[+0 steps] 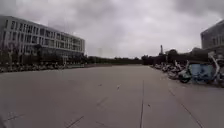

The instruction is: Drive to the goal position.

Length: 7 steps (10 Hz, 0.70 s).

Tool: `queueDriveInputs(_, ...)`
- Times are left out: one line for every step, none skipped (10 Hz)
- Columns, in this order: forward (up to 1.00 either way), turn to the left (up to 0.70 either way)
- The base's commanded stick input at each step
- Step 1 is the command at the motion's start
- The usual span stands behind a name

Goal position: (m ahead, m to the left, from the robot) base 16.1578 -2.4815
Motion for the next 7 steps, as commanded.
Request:
queueDriveInputs(0.85,0.00)
queueDriveInputs(0.85,-0.02)
queueDriveInputs(0.85,-0.04)
queueDriveInputs(0.85,-0.08)
queueDriveInputs(0.85,-0.14)
queueDriveInputs(0.85,-0.21)
queueDriveInputs(0.85,-0.25)
